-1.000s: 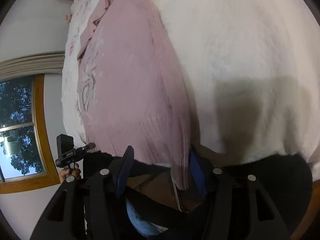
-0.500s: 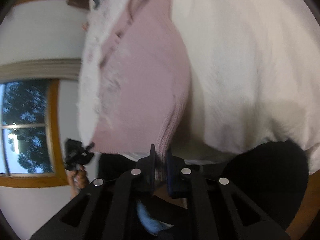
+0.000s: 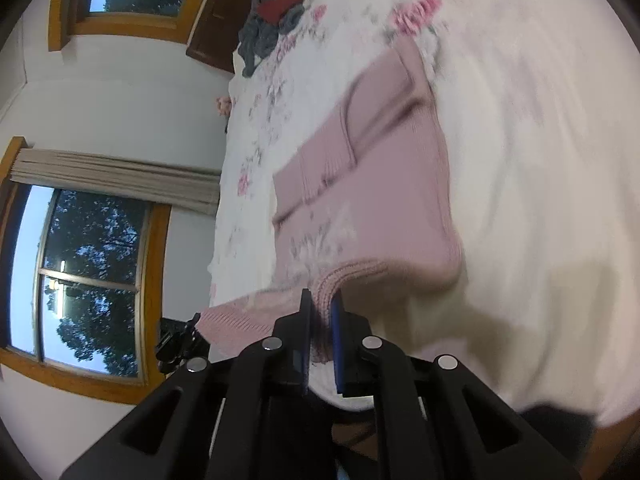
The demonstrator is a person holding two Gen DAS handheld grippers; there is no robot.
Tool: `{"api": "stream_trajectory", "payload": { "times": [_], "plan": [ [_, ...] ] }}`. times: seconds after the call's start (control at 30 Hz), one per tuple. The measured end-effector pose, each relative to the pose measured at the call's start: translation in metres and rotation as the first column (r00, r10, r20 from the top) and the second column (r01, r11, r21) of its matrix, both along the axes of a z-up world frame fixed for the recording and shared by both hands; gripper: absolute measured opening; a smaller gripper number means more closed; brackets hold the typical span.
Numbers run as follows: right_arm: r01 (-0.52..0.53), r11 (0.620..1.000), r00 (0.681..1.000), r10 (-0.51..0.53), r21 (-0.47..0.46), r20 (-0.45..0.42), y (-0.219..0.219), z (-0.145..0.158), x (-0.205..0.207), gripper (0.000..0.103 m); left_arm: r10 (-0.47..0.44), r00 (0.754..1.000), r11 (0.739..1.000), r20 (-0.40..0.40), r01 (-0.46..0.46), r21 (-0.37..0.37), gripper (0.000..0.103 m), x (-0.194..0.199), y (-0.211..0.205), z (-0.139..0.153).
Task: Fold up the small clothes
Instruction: 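Grasp the ribbed hem with both grippers and lift it toward the collar, then lay the hem over the collar with both grippers and release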
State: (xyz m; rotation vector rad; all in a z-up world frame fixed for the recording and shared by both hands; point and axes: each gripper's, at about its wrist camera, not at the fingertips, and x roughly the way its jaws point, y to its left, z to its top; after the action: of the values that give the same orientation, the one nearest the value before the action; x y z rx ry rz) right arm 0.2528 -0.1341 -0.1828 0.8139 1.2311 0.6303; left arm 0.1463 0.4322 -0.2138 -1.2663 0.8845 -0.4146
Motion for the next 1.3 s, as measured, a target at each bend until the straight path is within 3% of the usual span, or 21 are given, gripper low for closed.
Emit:
{"api": "stream_trajectory", "payload": {
  "times": [0.27,0.5,0.63,0.73,0.8,0.87,0.93,1.03,1.1,1.23,1.3],
  "plan": [
    [0.05,0.996,0.999,-0.05,-0.075,-0.005,0.007,-0.003,0.099,0.008,0.034,0.996,0.998,-0.083,-0.029,0.061,0.007,0.104,0.025,-0.015],
    [0.048,0.986,0.996,-0.06,-0.159,-0.071,0.022,-0.045,0.18,0.008,0.02,0.981,0.992,-0.193,0.004,0.122,0.007,0.191,0.029,-0.058],
    [0.044,0.977,0.992,-0.068,-0.21,-0.11,0.027,-0.074,0.208,0.01,-0.012,0.969,0.985,-0.245,0.054,0.167,0.009,0.221,0.022,-0.082],
    [0.045,0.979,0.989,-0.072,-0.201,-0.131,0.024,-0.085,0.223,0.021,-0.016,0.972,0.976,-0.236,0.066,0.208,0.026,0.234,0.026,-0.083],
    [0.055,0.983,0.992,-0.073,-0.176,-0.099,0.018,-0.077,0.227,0.024,-0.021,0.982,0.971,-0.19,0.065,0.23,0.047,0.236,0.028,-0.074],
    [0.042,0.985,0.998,-0.05,-0.17,-0.042,0.014,-0.065,0.229,0.024,-0.052,0.99,0.955,-0.13,0.088,0.283,0.053,0.237,0.029,-0.06],
    [0.005,0.978,1.0,-0.004,-0.209,0.006,0.017,-0.059,0.23,0.024,-0.09,0.989,0.928,-0.118,0.127,0.35,0.054,0.238,0.025,-0.055],
    [-0.048,0.962,0.997,0.062,-0.268,0.045,0.029,-0.06,0.233,0.027,-0.131,0.98,0.877,-0.147,0.184,0.444,0.055,0.243,0.02,-0.058],
    [-0.071,0.955,0.995,0.087,-0.287,0.046,0.037,-0.065,0.234,0.035,-0.146,0.974,0.858,-0.171,0.211,0.469,0.056,0.244,0.019,-0.064],
    [-0.094,0.933,0.992,0.119,-0.348,0.05,0.051,-0.076,0.236,0.038,-0.162,0.964,0.802,-0.212,0.254,0.54,0.061,0.249,0.015,-0.07],
    [-0.095,0.925,0.991,0.122,-0.368,0.05,0.055,-0.081,0.239,0.04,-0.174,0.959,0.79,-0.225,0.272,0.55,0.064,0.252,0.012,-0.073]
  ]
}}
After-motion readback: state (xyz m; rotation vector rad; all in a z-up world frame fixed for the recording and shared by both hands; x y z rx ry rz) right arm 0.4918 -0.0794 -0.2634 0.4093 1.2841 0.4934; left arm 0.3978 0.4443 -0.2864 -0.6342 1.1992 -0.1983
